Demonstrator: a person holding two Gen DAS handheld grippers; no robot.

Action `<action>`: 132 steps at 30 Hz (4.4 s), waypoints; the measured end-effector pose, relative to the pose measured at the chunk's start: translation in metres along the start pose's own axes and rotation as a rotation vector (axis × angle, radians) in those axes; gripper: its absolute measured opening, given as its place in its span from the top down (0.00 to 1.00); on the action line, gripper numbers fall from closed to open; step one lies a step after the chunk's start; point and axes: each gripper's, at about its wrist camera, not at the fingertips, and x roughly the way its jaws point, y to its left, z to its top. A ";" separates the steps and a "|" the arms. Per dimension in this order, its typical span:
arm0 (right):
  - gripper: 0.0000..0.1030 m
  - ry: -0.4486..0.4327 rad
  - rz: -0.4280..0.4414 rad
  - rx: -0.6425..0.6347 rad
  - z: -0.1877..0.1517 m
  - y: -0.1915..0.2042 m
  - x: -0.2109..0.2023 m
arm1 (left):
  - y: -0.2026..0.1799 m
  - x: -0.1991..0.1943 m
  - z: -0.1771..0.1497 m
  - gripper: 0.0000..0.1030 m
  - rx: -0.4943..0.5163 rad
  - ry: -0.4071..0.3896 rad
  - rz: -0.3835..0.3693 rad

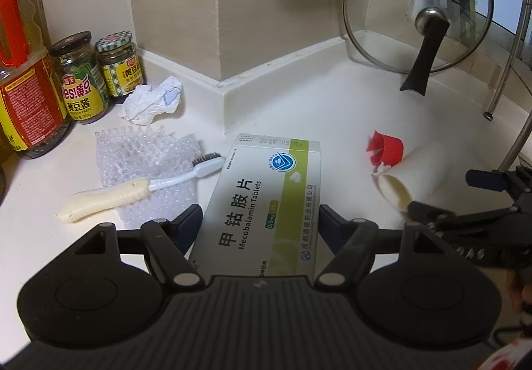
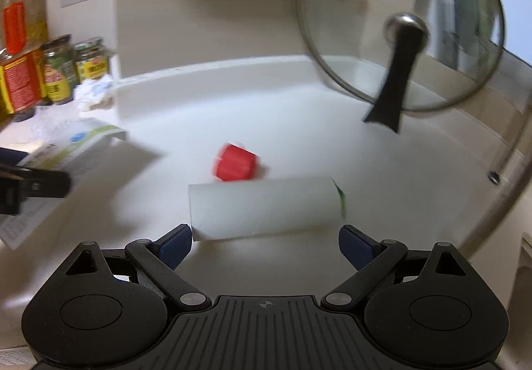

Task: Collect trash
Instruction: 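Grasp the white paper towel roll with the right tool while the left tool holds the box, then carry the box and paper roll down over the wastebasket with both tools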

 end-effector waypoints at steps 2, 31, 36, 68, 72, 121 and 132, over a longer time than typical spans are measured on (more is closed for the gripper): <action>0.08 0.014 0.002 0.035 -0.002 -0.015 -0.001 | -0.002 0.000 0.000 0.29 -0.001 -0.001 -0.007; 0.50 0.070 0.068 0.396 0.039 -0.058 0.042 | 0.000 0.006 0.014 0.29 -0.048 -0.022 0.043; 0.58 0.083 0.114 0.386 0.039 -0.061 0.043 | 0.002 0.001 0.012 0.29 -0.051 -0.025 0.047; 0.65 0.007 0.248 0.358 -0.014 -0.027 -0.099 | 0.026 -0.112 -0.061 0.29 -0.112 -0.083 0.004; 0.65 0.006 0.271 0.353 -0.027 -0.007 -0.127 | 0.029 -0.137 -0.079 0.29 -0.110 -0.091 -0.011; 0.65 0.347 0.409 0.051 -0.210 0.140 -0.130 | 0.042 -0.183 -0.288 0.29 -0.332 0.183 0.029; 0.65 0.434 0.368 0.069 -0.246 0.131 -0.076 | 0.047 -0.131 -0.314 0.29 -0.413 0.238 0.022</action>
